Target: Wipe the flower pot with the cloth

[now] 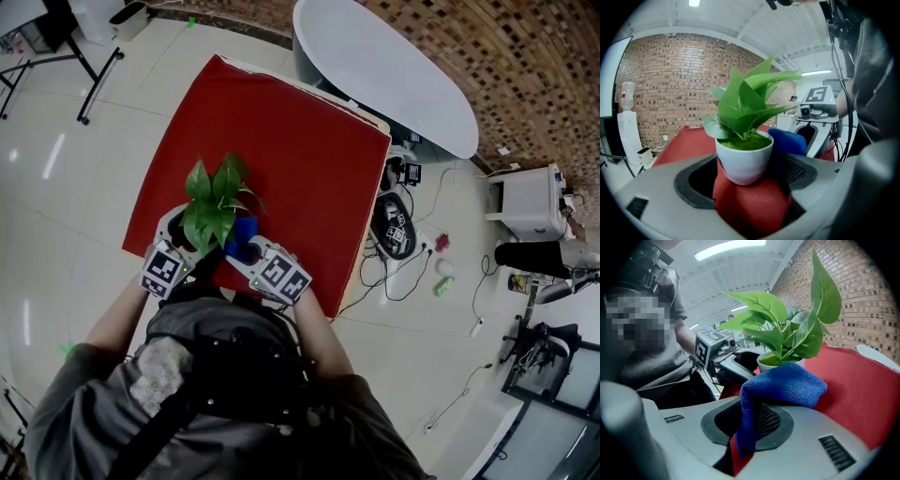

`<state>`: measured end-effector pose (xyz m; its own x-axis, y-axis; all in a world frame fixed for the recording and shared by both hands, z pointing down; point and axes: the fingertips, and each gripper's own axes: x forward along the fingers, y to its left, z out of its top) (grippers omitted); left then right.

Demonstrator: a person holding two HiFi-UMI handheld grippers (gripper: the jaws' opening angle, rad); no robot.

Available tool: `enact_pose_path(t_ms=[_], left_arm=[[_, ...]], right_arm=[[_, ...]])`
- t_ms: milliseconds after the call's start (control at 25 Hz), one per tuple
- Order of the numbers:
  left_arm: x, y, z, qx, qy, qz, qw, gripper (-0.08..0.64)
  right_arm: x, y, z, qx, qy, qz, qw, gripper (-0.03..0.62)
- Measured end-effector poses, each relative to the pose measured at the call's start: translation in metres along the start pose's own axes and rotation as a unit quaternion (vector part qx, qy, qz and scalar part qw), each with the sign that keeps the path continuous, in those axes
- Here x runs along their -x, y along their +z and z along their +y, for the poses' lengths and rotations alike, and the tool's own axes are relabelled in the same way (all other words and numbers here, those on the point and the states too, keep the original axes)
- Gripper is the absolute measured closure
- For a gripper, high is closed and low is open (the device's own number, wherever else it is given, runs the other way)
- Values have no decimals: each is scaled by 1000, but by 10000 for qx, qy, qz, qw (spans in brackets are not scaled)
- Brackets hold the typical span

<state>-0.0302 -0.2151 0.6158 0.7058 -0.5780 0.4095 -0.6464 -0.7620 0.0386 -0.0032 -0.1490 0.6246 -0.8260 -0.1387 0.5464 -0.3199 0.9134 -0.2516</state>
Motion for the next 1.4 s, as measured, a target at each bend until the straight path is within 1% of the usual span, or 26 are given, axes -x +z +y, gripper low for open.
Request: enact_pose_path(t_ms=[160,280,400,480,560,720,800,960,1120,1240,1400], left_arm=[[-5,1,3,5,216,-13,9998,126],[-9,3,8,75,391,-57,9992,144],[-10,2,8,62,393,-103,9992,147],[-11,0,7,19,314,-111,9994,149],[-13,0,8,-57,203,-96,9997,150],[-14,2,14,-132,-58,-78,9999,150],[-13,0,17,-188,-194,-53,9996,150],[-14,-1,23,-268,-467,-5,9986,152],[-15,-6,29,-339,-656,24,9973,150],[-18,-5,33,-312,-745,30,9967,150],[-20,-3,37,-319,-797,37,9963,150]], right_arm=[[3,0,0,-46,4,11,10000,515],[4,0,2,-102,1,-11,9999,515],[4,-4,6,-69,19,21,10000,515],[13,-10,3,-65,-16,38,10000,515],[26,-16,-12,-159,-168,-34,9997,515],[49,-13,-65,-428,-711,-190,9964,515],[47,-7,-86,-431,-823,-188,9955,515],[16,1,-107,-185,-606,118,9979,515],[-14,10,-120,162,-462,219,9986,515],[-18,19,-122,424,-443,371,9974,515],[-12,25,-117,454,-425,345,9975,515]])
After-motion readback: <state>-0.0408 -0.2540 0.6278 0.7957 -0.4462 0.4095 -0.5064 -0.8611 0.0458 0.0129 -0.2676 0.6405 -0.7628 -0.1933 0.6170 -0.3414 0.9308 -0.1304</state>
